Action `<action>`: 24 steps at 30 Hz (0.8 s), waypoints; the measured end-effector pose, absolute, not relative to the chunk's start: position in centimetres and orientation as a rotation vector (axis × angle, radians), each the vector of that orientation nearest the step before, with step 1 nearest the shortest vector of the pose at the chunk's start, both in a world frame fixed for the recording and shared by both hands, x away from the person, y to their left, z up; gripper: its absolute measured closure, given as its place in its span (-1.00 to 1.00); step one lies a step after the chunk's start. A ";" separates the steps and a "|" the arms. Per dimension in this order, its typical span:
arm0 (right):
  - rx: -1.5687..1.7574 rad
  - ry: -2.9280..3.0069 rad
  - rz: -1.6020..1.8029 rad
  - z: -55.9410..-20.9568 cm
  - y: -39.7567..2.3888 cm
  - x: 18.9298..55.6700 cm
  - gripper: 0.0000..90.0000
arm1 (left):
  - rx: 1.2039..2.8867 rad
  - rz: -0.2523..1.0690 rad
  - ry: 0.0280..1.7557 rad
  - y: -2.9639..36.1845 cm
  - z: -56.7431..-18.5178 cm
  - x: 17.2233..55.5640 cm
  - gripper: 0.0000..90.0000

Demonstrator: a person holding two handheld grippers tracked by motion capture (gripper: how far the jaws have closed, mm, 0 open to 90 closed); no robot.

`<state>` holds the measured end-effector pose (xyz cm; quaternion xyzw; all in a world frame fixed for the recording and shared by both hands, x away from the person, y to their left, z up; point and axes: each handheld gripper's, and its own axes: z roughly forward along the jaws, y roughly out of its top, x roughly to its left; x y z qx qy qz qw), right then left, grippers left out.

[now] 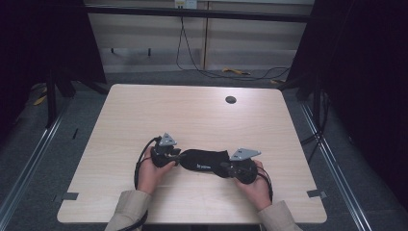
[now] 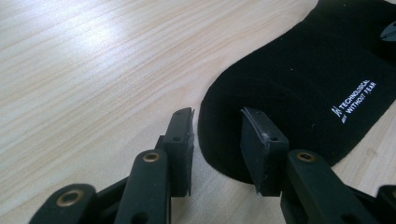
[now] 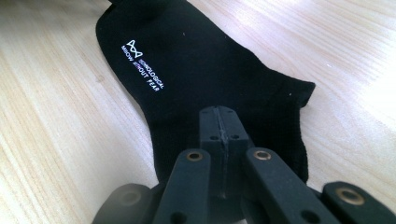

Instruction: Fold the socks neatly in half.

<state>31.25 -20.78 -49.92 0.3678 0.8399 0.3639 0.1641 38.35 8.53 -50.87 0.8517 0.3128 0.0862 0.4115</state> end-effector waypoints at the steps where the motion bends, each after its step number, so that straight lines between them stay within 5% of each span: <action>1: 1.050 2.395 1.033 -49.9 -20.7 31.3 1.00 | 2.138 0.207 0.794 8.5 -50.9 38.3 0.52; 8: 1.048 2.393 1.038 -49.9 -20.8 31.2 1.00 | 2.127 0.153 0.785 8.5 -50.9 38.2 0.84; 24: 1.048 2.391 1.045 -50.0 -20.8 31.2 1.00 | 2.167 0.165 0.813 7.9 -50.2 37.9 0.93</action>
